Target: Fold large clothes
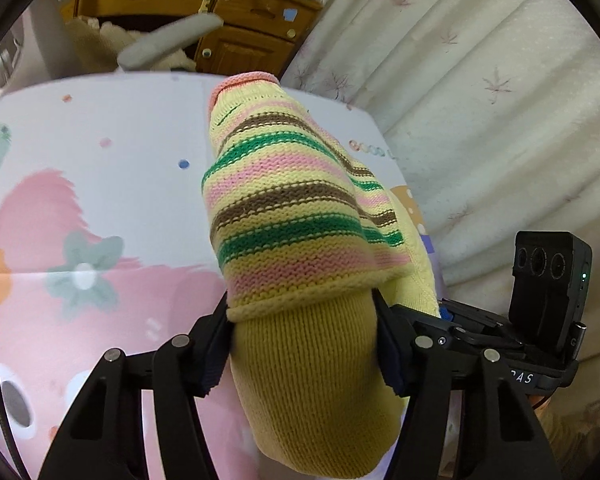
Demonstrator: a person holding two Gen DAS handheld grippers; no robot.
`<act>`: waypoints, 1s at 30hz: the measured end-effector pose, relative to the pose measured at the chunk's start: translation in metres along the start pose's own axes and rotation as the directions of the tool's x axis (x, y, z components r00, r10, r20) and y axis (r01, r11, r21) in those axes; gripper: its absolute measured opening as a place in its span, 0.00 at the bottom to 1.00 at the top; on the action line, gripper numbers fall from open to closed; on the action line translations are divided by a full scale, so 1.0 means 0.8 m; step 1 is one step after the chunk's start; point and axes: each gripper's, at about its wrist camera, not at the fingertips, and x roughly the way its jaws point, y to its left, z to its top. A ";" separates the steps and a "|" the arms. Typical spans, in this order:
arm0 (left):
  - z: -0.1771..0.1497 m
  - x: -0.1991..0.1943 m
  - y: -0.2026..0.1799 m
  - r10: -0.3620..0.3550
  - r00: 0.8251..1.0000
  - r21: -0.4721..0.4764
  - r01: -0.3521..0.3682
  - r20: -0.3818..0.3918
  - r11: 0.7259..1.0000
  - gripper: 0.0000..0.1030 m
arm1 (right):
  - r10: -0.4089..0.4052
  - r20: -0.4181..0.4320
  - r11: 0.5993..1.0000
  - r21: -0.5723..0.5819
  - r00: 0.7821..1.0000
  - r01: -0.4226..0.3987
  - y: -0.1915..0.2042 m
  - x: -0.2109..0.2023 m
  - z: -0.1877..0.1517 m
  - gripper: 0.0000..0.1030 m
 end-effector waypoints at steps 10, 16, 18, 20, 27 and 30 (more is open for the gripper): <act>0.002 -0.116 0.008 0.039 0.995 0.001 -0.039 0.090 0.999 0.59 | 0.006 0.053 0.992 -0.128 0.999 0.001 0.112 -0.021 0.023 0.37; -0.008 -0.145 0.030 0.071 0.994 -0.015 -0.070 0.083 0.997 0.59 | -0.019 0.023 0.986 -0.162 1.000 0.023 0.149 -0.003 0.021 0.37; -0.016 -0.144 0.042 0.065 0.995 -0.019 -0.064 0.074 0.998 0.59 | -0.026 0.008 0.987 -0.159 1.000 0.027 0.153 0.009 0.016 0.37; -0.021 -0.142 0.056 0.055 0.996 -0.027 -0.053 0.071 0.998 0.59 | -0.033 -0.005 0.988 -0.153 0.999 0.031 0.156 0.020 0.011 0.37; -0.041 -0.127 0.084 0.032 0.998 -0.054 -0.029 0.057 0.998 0.59 | -0.079 -0.036 0.987 -0.141 0.996 0.073 0.162 0.049 -0.002 0.37; -0.045 -0.116 0.099 0.016 0.998 -0.065 -0.013 0.056 0.998 0.59 | -0.099 -0.043 0.985 -0.149 0.994 0.091 0.162 0.060 -0.005 0.37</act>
